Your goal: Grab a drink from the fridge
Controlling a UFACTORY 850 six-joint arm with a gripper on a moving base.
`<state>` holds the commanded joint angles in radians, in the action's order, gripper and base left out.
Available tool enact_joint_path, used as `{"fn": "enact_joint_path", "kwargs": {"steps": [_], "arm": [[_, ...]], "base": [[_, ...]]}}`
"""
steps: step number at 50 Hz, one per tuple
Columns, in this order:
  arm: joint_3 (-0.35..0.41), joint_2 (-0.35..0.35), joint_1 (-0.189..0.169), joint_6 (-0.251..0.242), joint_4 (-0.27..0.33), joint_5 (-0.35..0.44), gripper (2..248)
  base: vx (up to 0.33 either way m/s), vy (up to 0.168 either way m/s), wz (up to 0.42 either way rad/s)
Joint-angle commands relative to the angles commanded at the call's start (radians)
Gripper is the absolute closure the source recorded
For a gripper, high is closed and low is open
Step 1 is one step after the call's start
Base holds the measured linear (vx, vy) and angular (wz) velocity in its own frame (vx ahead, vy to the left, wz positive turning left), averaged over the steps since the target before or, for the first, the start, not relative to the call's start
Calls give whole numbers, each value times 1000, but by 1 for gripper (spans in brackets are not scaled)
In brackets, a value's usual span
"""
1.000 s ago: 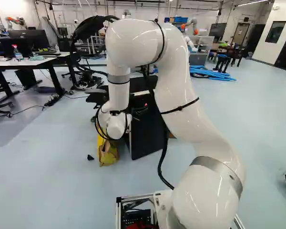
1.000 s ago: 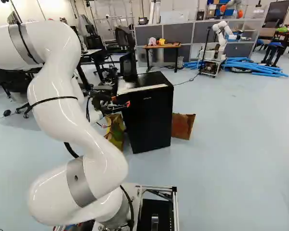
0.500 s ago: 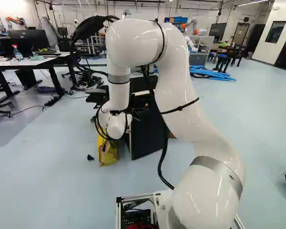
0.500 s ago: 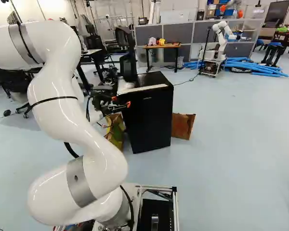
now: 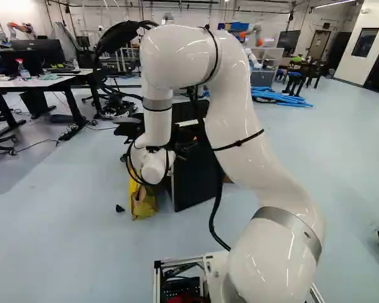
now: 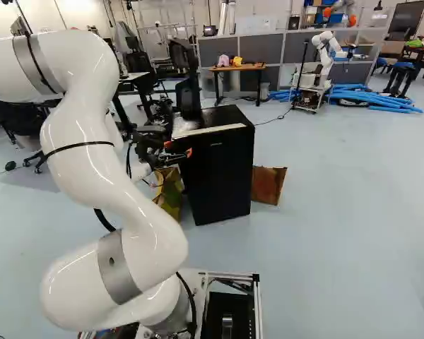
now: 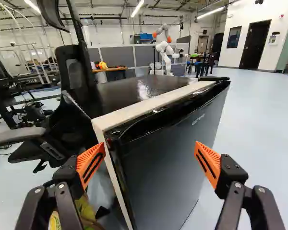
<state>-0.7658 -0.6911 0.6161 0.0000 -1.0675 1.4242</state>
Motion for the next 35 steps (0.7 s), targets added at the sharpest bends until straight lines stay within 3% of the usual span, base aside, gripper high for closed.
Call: {"fn": "enact_joint_path", "kwargs": {"steps": [35], "arm": [[0,0,0,0,-22,36,3]], "base": [[0,0,0]]}}
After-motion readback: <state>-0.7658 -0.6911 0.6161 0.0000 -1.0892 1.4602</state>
